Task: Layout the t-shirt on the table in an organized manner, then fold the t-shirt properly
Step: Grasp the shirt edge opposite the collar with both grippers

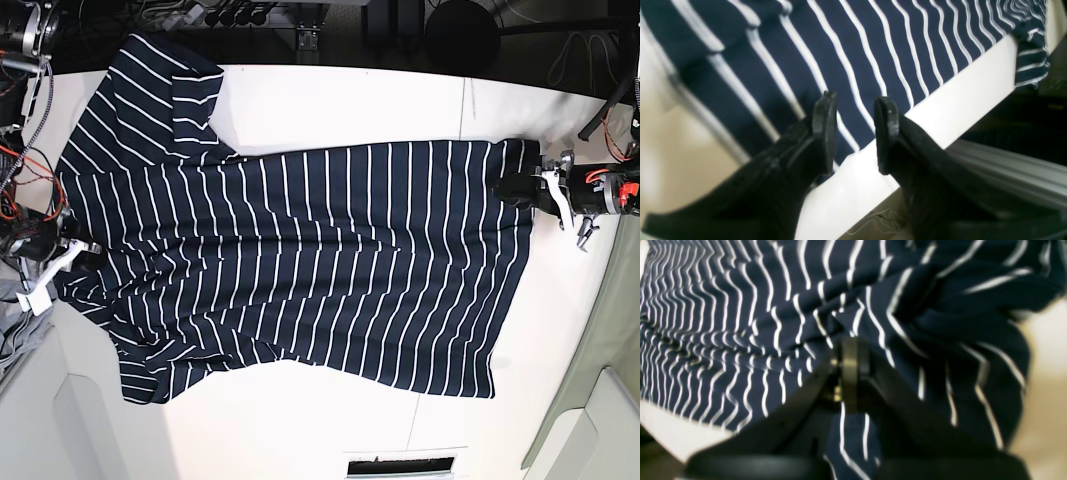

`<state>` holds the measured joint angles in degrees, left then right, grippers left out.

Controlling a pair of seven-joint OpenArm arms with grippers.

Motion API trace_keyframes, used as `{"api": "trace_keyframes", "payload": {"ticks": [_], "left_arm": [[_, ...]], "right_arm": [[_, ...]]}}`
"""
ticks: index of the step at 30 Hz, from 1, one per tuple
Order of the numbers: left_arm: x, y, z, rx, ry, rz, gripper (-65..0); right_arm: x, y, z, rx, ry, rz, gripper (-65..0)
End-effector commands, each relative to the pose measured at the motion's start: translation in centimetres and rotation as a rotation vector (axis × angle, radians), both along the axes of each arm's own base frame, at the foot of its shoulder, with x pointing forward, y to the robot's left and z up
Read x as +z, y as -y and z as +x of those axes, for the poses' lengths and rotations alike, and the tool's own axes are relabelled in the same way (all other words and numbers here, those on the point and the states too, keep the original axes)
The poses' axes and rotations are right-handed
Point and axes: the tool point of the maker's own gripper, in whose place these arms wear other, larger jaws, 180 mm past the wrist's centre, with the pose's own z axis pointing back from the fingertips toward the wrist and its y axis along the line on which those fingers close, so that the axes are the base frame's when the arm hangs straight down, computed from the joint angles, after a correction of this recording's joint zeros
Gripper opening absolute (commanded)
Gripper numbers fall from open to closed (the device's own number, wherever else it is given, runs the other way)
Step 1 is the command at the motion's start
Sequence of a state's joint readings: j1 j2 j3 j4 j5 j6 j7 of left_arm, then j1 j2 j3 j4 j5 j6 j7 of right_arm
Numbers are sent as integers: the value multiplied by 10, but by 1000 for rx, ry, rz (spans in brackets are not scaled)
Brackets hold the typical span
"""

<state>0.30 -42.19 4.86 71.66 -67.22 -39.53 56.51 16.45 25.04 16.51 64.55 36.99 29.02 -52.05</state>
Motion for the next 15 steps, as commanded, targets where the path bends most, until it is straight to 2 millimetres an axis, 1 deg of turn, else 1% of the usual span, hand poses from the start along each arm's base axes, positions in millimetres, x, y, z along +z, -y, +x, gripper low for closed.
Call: {"api": "trace_keyframes", "payload": {"ticks": [1, 5, 8, 9, 12, 14, 15], "left_arm": [[10, -6, 4, -6, 26, 4, -426], [11, -12, 3, 5, 26, 11, -362], [14, -21, 2, 44, 37, 9, -361], [15, -26, 1, 64, 42, 7, -361], [20, -40, -3, 132, 57, -8, -351], [22, -50, -6, 168, 63, -6, -304], [23, -54, -8, 183, 64, -4, -285]], "right_arm": [[11, 16, -2, -6, 25, -31, -650], [3, 38, -41, -42, -20, -64, -650], [-8, 57, -75, -83, -66, -77, -650], [-12, 63, -87, -98, -84, -83, -633], [-22, 72, -118, -102, -125, -92, -451], [-28, 77, -132, -110, -148, -98, -371], [-30, 79, -137, -114, -154, -104, -350]]}}
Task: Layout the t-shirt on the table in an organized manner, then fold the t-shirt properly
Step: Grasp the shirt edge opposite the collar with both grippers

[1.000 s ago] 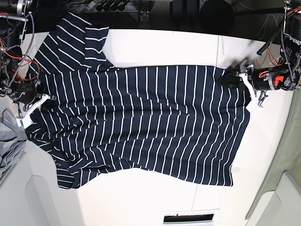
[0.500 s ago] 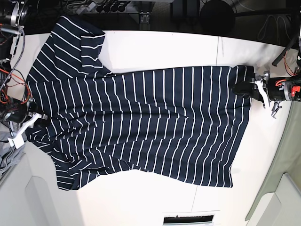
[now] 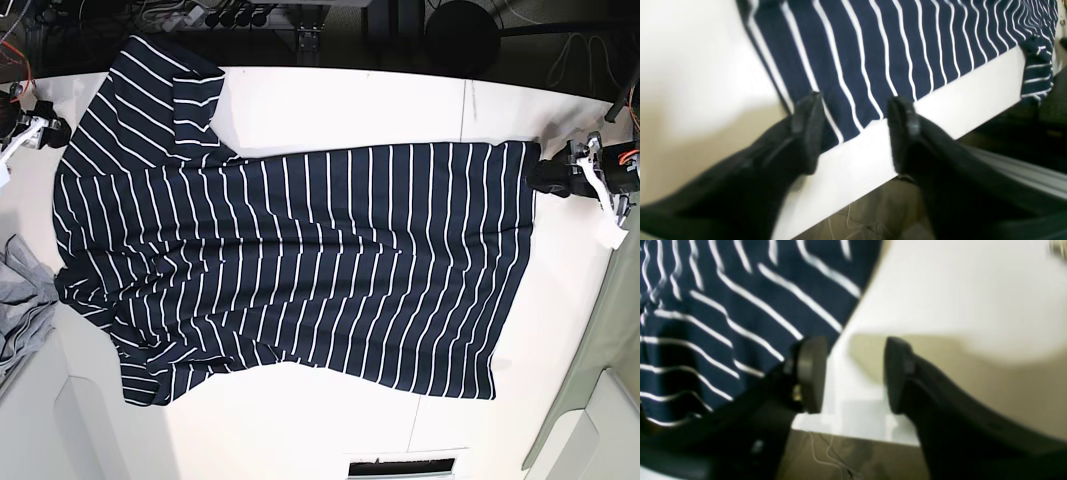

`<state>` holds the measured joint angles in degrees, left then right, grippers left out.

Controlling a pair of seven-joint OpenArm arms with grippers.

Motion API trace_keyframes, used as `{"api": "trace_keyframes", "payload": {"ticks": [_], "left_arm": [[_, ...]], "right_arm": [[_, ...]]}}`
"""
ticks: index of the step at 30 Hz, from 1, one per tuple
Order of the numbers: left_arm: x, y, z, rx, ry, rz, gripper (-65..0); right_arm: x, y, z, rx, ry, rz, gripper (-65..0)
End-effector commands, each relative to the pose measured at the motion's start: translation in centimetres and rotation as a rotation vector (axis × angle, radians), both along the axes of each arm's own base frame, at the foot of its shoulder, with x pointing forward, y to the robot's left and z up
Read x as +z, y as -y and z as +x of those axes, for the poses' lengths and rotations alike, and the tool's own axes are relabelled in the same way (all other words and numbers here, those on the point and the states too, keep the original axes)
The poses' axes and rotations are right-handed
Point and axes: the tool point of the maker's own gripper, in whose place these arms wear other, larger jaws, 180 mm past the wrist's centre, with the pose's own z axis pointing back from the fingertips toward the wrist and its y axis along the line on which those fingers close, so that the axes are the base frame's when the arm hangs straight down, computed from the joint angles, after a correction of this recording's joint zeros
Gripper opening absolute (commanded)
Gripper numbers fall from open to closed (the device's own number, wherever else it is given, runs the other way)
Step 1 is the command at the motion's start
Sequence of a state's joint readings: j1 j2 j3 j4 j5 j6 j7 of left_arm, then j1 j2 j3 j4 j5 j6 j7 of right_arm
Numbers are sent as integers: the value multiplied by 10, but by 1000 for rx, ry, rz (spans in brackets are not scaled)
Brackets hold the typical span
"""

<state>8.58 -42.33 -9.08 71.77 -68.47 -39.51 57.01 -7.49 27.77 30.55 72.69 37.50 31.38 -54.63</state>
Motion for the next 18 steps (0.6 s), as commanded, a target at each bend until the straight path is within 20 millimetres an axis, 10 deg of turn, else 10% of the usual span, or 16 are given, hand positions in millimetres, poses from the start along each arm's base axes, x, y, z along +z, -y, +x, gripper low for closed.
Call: {"api": "trace_keyframes", "payload": {"ticks": [1, 18], "left_arm": [[15, -9, 10, 13, 50, 4, -278], [-29, -13, -13, 92, 17, 73, -278]], "right_arm": [[14, 13, 11, 4, 56, -32, -343], [-17, -50, -18, 19, -6, 145, -342]]}}
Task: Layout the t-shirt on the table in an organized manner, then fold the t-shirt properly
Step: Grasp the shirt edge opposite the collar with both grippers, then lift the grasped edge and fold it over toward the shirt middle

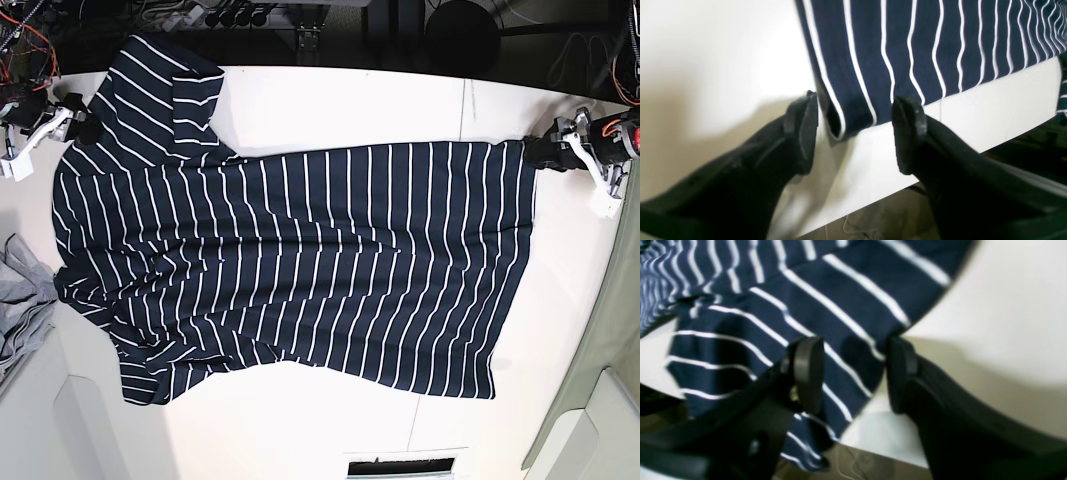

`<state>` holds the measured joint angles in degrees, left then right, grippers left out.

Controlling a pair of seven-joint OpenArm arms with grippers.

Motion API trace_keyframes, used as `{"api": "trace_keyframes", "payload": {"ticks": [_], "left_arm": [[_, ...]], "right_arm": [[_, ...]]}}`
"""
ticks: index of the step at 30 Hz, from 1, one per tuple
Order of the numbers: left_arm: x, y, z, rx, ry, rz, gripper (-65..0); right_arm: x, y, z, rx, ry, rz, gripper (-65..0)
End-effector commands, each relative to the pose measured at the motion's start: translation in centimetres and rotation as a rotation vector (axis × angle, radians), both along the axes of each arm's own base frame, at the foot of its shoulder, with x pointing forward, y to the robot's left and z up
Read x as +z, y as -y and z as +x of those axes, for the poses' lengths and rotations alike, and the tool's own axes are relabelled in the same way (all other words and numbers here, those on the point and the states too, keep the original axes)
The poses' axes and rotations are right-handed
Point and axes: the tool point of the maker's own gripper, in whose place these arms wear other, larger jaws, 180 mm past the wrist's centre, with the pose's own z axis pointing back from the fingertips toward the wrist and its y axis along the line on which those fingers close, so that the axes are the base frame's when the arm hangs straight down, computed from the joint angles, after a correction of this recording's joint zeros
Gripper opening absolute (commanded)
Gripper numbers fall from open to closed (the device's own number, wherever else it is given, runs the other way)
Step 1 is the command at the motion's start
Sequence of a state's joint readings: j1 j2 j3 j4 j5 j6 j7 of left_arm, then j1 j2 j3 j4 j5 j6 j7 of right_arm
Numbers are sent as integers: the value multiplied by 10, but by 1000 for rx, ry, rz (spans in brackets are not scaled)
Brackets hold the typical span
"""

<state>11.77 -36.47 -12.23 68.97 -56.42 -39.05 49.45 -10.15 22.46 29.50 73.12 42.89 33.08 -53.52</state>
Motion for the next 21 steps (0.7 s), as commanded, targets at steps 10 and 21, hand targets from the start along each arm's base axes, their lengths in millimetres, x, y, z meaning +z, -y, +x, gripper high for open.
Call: {"api": "trace_keyframes", "payload": {"ticks": [10, 21], "left_arm": [[-7, 6, 4, 29, 6, 15, -278], [-1, 22, 10, 3, 63, -40, -650]], "right_arm": [[-4, -20, -8, 13, -33, 64, -343], [-1, -19, -6, 13, -29, 72, -650]]}}
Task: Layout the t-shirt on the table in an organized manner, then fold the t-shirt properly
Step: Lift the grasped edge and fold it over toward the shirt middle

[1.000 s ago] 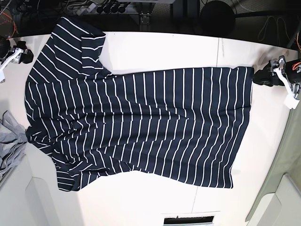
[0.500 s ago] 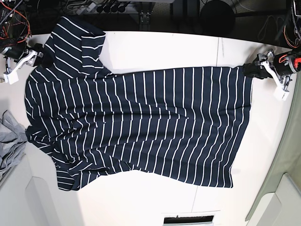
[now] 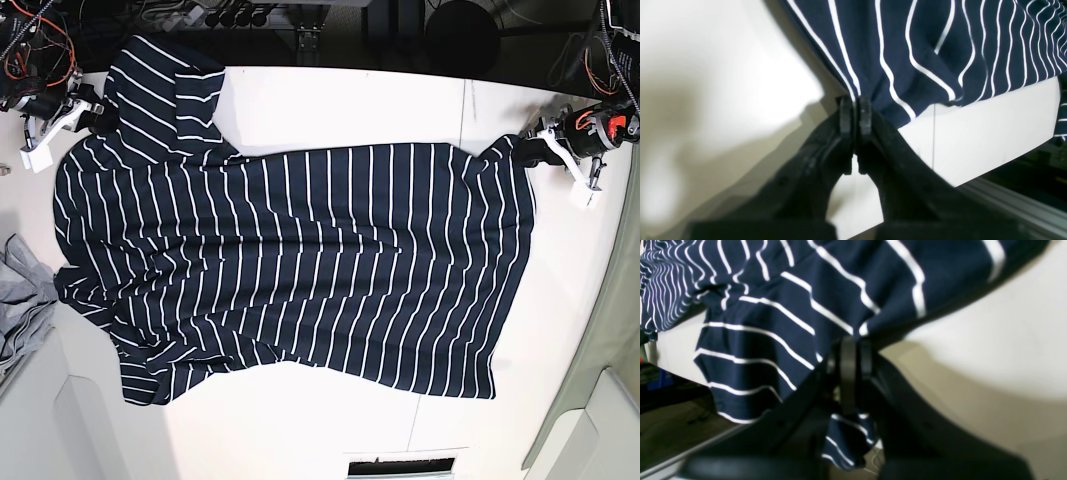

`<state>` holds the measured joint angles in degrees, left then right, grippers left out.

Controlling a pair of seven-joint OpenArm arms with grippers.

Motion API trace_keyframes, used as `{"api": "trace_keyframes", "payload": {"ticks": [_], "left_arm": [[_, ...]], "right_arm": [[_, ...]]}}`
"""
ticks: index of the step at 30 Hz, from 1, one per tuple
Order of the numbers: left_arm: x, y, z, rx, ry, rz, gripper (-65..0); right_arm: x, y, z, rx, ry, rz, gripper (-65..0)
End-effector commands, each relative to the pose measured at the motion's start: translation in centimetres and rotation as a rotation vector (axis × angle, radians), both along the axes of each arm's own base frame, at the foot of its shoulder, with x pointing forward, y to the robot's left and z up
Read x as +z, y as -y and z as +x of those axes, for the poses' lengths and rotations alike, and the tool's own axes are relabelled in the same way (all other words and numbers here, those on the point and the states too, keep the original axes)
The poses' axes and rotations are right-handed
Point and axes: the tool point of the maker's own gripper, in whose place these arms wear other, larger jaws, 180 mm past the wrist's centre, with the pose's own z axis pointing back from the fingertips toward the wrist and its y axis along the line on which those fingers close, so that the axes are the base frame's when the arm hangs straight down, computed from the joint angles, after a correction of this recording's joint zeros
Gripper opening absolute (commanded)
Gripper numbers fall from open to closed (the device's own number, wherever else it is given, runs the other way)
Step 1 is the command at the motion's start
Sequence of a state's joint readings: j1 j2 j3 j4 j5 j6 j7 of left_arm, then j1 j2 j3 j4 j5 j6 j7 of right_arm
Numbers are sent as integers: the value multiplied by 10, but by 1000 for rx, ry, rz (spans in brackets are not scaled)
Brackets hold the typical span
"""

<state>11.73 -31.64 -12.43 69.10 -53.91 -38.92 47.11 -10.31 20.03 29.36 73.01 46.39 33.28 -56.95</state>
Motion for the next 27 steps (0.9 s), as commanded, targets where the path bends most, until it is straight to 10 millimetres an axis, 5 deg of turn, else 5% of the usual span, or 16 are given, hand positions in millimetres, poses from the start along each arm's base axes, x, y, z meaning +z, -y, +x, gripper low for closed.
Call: {"api": "trace_keyframes", "payload": {"ticks": [1, 8, 17, 27], "left_arm": [[17, -6, 10, -17, 44, -7, -650], [68, 2, 12, -107, 69, -107, -650], [99, 10, -1, -265, 101, -19, -650], [135, -29, -7, -133, 163, -28, -650]], "right_arm": [[7, 9, 3, 7, 8, -16, -650], [38, 30, 7, 3, 44, 17, -650], [59, 26, -17, 74, 63, -16, -650], [85, 23, -46, 154, 83, -110, -650]]}}
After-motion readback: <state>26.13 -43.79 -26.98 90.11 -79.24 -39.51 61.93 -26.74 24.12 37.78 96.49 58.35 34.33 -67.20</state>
